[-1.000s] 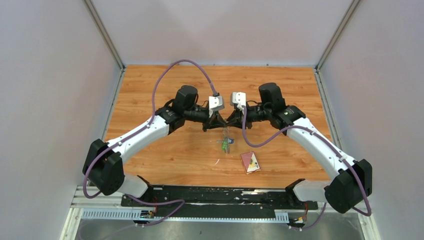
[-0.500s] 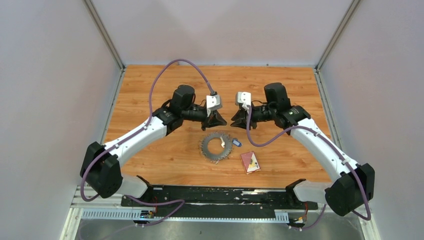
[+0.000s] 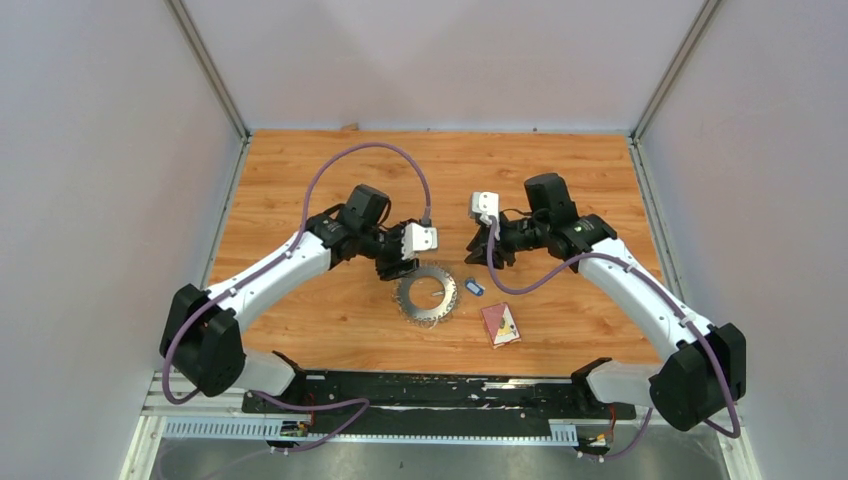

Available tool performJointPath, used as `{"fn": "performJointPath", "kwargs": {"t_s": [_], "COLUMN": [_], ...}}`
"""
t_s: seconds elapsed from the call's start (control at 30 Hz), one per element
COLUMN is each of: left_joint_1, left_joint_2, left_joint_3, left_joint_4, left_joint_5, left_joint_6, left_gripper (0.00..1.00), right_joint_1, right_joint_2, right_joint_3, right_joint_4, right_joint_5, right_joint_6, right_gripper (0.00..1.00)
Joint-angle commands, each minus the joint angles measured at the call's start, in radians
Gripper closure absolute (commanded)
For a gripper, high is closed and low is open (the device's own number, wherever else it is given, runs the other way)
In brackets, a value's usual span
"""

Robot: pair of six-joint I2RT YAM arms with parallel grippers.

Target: Put the keys on the keyring

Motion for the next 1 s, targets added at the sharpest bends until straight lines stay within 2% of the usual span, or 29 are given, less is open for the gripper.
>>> {"fn": "performJointPath", "kwargs": {"t_s": [0.0,0.17,0.4,0.53,0.97], "left_joint_1": [0.009,0.015,0.018,0.018,0.019], "left_joint_2": [0.045,0.139,0.232,0.261,0.314], "left_joint_3": [-0.014,0.016,0.043,0.064,0.063], "left_joint_4": [-0.178,-0.274,-0.299,-0.337,-0.232], "left_joint_5": [-0.147,-0.181,-0.205,-0.179,-0.185], "left_joint_6": [0.199,0.235,0.258,0.258,0.174], "left_gripper": [0.39,0.46,0.59,0.6,0.67], "right_joint_1": [-0.005,-0.005,-0.004,-0.004,-0.003], "right_joint_2": [-0.022,-0.002,0.019,0.023,0.036], "right_joint_3": [-0.007,-0.005,-0.003,-0.005,-0.001], "right_joint_4": [-0.001,-0.012,-0.028,-0.036,-0.049], "right_joint_5": [0.007,0.0,-0.005,-0.006,-0.018], "right_joint_6": [-0.017,-0.018,-0.031,-0.039,-0.046], "right_gripper": [0.71,0.72,0.74,0.74,0.74]}}
